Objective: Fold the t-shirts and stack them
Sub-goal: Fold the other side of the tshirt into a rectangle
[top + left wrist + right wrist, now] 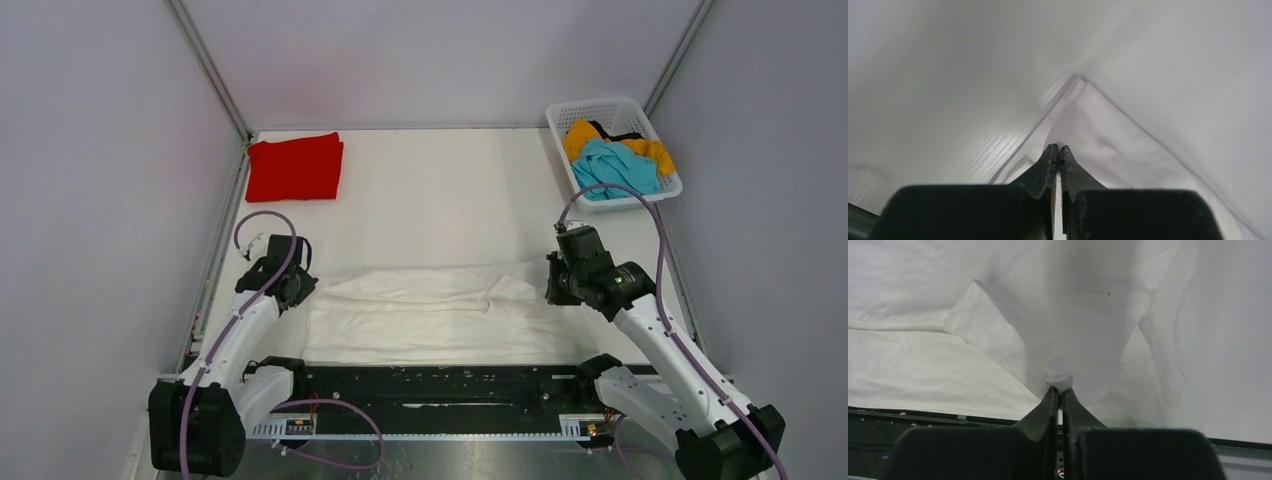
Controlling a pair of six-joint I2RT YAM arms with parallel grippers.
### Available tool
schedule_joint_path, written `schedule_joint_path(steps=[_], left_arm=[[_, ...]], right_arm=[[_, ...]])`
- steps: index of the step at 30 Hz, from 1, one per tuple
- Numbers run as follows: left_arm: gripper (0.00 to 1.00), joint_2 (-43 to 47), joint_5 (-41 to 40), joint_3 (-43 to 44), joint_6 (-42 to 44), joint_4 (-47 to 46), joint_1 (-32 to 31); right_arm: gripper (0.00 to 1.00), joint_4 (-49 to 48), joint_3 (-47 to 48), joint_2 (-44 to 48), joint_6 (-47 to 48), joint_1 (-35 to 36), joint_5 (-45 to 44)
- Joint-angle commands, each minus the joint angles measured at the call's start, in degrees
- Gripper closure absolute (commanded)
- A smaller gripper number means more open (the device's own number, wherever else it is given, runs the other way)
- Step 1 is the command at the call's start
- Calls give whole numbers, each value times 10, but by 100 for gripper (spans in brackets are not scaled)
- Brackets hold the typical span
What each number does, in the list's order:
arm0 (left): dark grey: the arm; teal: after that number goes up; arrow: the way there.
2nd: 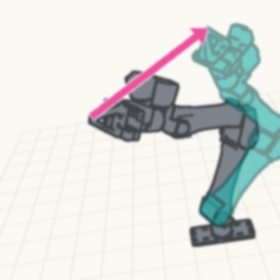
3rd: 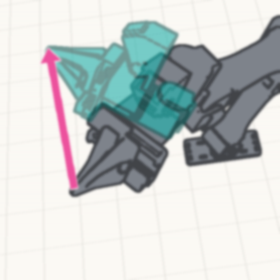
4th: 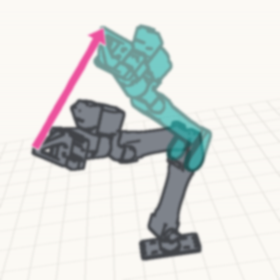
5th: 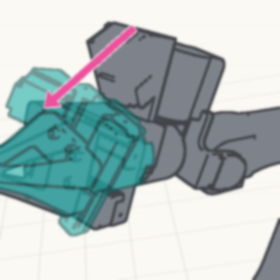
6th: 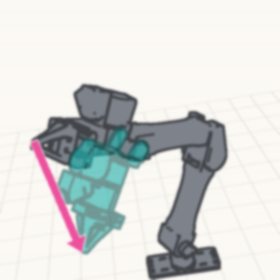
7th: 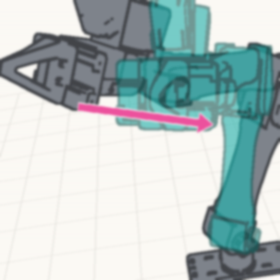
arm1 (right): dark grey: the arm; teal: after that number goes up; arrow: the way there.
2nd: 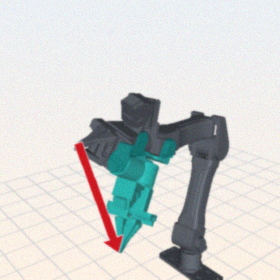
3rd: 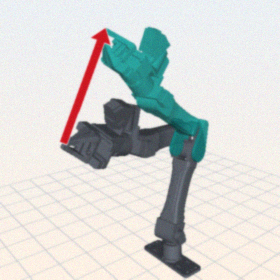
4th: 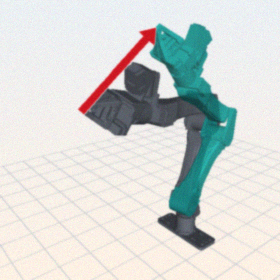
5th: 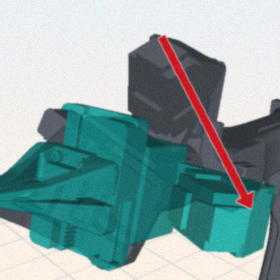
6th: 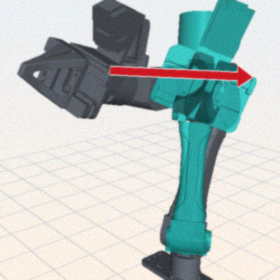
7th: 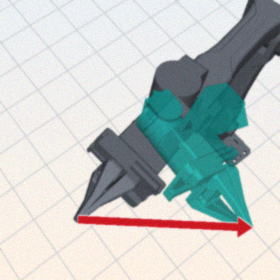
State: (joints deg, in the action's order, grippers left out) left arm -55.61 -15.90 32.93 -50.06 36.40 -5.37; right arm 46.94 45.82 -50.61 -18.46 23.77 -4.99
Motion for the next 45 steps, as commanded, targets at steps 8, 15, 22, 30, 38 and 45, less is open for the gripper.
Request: schedule_joint_path(steps=[8, 15, 22, 30, 38, 45], left_arm=[[70, 15, -36, -32, -20, 4, 1], [1, 69, -54, 26, -33, 83, 0], [1, 109, 99, 56, 8, 28, 0], [1, 30, 216, 21, 30, -49, -7], [1, 32, 196, 11, 39, -50, -8], [1, 8, 199, 33, 45, -53, -9]], right_arm=[[81, 99, -54, 19, -81, 8, 15], [4, 133, -74, 112, -149, 54, 119], [1, -21, -80, 120, -134, 54, 79], [1, -222, -50, -119, -92, 54, 108], [1, -262, -60, -197, -90, 127, 170], [0, -222, -98, -116, -171, 300, 170]])
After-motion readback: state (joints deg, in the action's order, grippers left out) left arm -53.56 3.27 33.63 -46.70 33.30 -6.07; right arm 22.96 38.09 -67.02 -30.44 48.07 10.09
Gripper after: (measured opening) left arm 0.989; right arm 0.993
